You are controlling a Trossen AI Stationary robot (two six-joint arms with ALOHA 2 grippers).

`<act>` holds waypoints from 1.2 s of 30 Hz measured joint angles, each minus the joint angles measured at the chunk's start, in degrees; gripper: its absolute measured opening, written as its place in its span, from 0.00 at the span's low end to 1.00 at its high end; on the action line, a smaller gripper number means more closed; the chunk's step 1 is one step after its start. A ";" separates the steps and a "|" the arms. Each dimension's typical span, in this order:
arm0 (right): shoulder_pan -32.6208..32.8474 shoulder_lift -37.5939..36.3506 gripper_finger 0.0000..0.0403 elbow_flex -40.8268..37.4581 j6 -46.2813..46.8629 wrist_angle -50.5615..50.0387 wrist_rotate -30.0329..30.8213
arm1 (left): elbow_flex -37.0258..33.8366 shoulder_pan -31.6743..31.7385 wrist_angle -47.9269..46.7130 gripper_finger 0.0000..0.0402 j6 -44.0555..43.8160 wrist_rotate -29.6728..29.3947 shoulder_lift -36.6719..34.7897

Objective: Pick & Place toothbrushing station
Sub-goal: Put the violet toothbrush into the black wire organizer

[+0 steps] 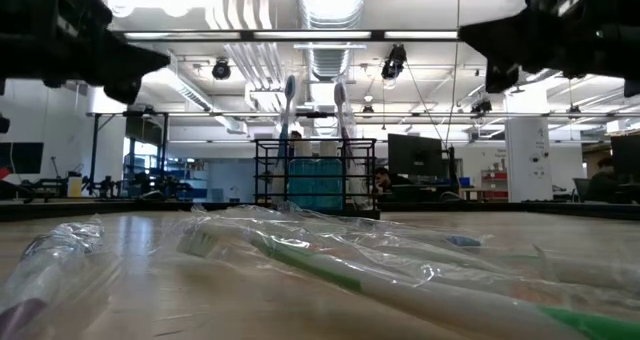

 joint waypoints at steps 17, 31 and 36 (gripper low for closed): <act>7.08 30.80 0.02 43.94 6.00 -42.99 -1.03 | -3.62 0.02 -1.83 0.02 -3.04 -4.50 -4.80; 14.39 66.62 0.02 87.88 16.05 -69.32 -1.03 | -2.89 0.02 -4.52 0.02 -6.14 -4.64 -4.75; 15.82 77.72 0.03 104.82 20.88 -80.97 -1.01 | -1.07 0.02 -9.48 0.02 -6.53 -3.81 -4.77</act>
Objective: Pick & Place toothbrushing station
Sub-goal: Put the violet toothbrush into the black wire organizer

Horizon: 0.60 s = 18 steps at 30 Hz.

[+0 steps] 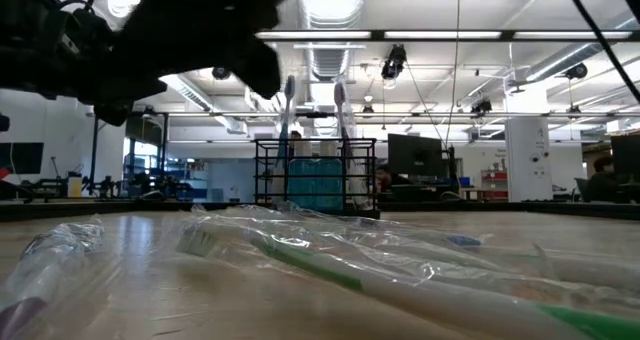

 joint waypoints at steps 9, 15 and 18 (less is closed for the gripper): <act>0.69 17.75 0.27 26.70 19.19 -19.71 -6.26 | 1.45 0.00 -5.49 0.02 -0.01 3.58 0.02; 1.35 17.64 0.40 22.04 23.34 -16.13 -3.30 | 1.39 -0.02 -4.85 0.02 -0.01 7.66 -0.41; 1.59 17.02 0.43 22.80 24.61 -16.71 -1.08 | 1.36 -0.02 -4.75 0.02 0.19 8.01 -0.53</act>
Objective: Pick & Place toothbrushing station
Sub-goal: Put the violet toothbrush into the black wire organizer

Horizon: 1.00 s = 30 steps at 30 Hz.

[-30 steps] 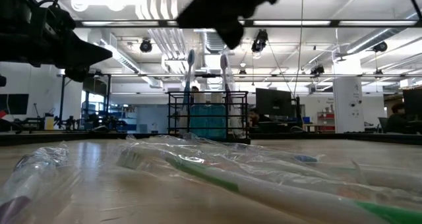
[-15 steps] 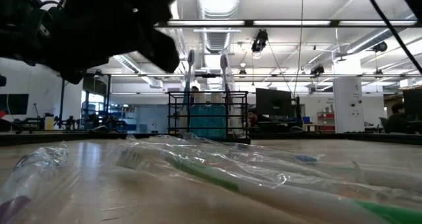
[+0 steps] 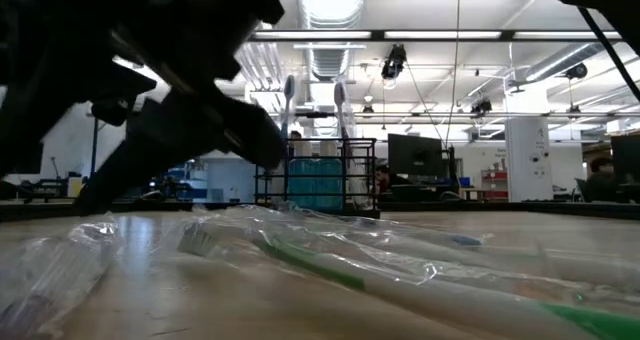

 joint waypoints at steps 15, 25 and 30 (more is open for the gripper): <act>0.07 0.04 0.45 0.55 -0.19 -5.67 5.36 | -0.11 0.00 0.56 0.02 0.02 1.66 -0.10; -0.52 2.25 0.45 0.51 -4.88 -5.17 4.96 | -0.24 0.00 1.39 0.02 0.13 0.99 -0.10; -0.87 2.36 0.44 0.19 -9.82 -6.55 5.70 | -0.28 0.00 1.50 0.02 0.13 0.42 -0.10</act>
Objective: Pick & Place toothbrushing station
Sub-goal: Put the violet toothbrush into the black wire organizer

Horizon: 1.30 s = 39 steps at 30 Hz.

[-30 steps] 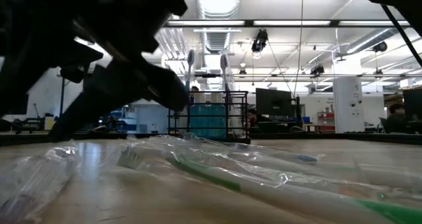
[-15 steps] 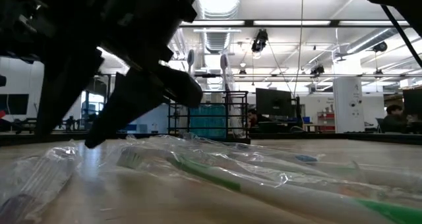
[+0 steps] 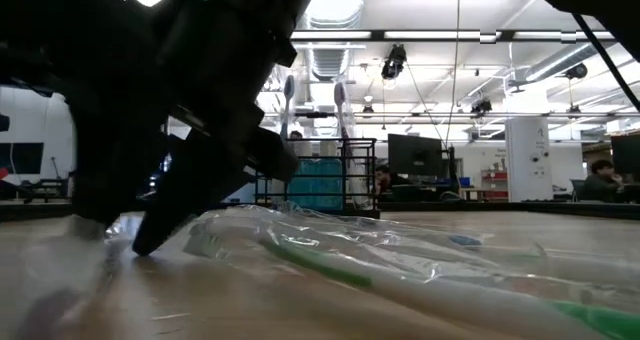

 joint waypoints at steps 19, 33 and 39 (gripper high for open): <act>-1.04 -1.73 0.04 2.91 -20.68 -3.75 3.08 | 0.02 -0.02 5.36 0.02 -3.95 0.21 0.00; 2.30 -20.94 0.02 3.18 -31.64 2.42 5.59 | 0.04 -0.02 5.31 0.02 -2.60 0.42 0.00; 2.90 -28.89 0.02 3.03 -39.79 2.79 9.76 | 0.04 -0.02 5.51 0.02 -0.95 0.38 0.00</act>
